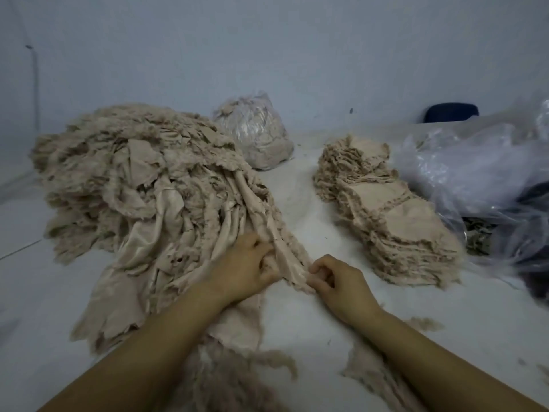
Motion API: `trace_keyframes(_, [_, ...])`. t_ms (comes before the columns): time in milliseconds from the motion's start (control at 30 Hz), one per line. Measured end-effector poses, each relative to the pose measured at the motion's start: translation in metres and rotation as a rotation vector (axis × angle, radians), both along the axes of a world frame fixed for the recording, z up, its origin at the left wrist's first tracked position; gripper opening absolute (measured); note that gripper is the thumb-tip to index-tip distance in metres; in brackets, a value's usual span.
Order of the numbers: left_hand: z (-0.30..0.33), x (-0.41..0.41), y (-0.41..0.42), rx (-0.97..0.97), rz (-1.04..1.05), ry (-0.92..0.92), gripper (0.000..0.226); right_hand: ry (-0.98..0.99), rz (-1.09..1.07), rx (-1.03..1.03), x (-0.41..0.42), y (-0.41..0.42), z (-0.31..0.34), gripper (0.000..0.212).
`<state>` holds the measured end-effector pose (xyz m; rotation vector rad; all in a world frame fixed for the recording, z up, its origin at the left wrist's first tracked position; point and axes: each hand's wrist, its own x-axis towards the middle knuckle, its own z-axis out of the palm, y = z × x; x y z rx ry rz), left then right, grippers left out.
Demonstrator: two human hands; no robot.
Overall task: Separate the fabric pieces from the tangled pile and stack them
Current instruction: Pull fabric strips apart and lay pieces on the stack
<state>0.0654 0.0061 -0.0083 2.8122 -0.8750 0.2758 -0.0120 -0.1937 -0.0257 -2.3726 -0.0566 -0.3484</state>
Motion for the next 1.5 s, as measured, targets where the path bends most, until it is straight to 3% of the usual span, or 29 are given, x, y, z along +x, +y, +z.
trace_keyframes(100, [-0.023,-0.006,0.01,0.108,-0.04,0.018,0.071,0.077,-0.034,-0.123,-0.003,-0.007,0.003,0.011])
trace_keyframes(167, [-0.026,-0.012,0.026,-0.063,-0.071,-0.034,0.075,0.181,-0.063,-0.19,-0.002,-0.017,0.01,0.011])
trace_keyframes(267, [-0.018,-0.014,0.04,-0.18,-0.101,-0.051,0.064,0.252,-0.092,-0.145,0.01,-0.018,0.023,0.018])
trace_keyframes(400, [-0.006,-0.007,0.026,0.038,-0.031,-0.118,0.051,0.305,-0.149,-0.174,0.042,0.016,0.024,0.048])
trace_keyframes(500, [0.006,0.003,0.016,0.103,-0.067,-0.114,0.033,0.225,-0.2,-0.293,0.052,0.03,0.01,0.032])
trace_keyframes(533, [0.007,0.008,0.013,0.076,-0.157,-0.096,0.026,0.183,-0.231,-0.275,0.052,0.03,0.009,0.027])
trace_keyframes(600, [0.009,0.019,0.005,0.069,-0.319,0.035,0.045,0.117,-0.302,-0.259,0.05,0.024,0.007,0.032])
trace_keyframes(667, [0.011,0.026,-0.004,0.062,-0.336,0.264,0.059,-0.003,-0.323,-0.277,0.045,0.019,0.006,0.039])
trace_keyframes(767, [0.015,0.039,-0.014,-0.219,-0.212,0.313,0.038,-0.205,-0.049,-0.162,0.035,0.022,0.006,0.031])
trace_keyframes(833, [0.014,0.047,-0.018,-0.221,-0.217,0.196,0.024,-0.079,0.135,-0.242,0.034,0.023,0.004,0.032])
trace_keyframes(933, [-0.004,0.054,-0.016,-0.01,-0.29,0.266,0.034,0.246,0.027,-0.528,0.037,0.013,-0.003,0.051])
trace_keyframes(1000, [-0.012,0.056,-0.008,-0.143,-0.225,0.393,0.039,0.178,-0.049,-0.569,0.035,0.006,-0.004,0.046])
trace_keyframes(1067, [-0.015,0.059,-0.001,-0.335,-0.149,0.406,0.04,0.012,0.025,-0.468,0.034,0.01,-0.003,0.044])
trace_keyframes(1133, [-0.02,0.058,-0.001,-0.245,-0.168,0.383,0.044,0.008,0.189,-0.409,0.034,0.018,-0.001,0.052])
trace_keyframes(1200, [-0.027,0.055,-0.004,0.024,-0.221,0.277,0.051,0.099,0.315,-0.484,0.037,0.022,-0.003,0.057])
trace_keyframes(1267, [-0.03,0.057,-0.001,0.16,-0.212,0.235,0.054,0.139,0.354,-0.544,0.038,0.017,-0.005,0.054])
trace_keyframes(1500, [-0.023,0.059,0.017,0.282,-0.192,0.259,0.054,0.11,0.455,-0.497,0.036,-0.008,-0.005,0.045])
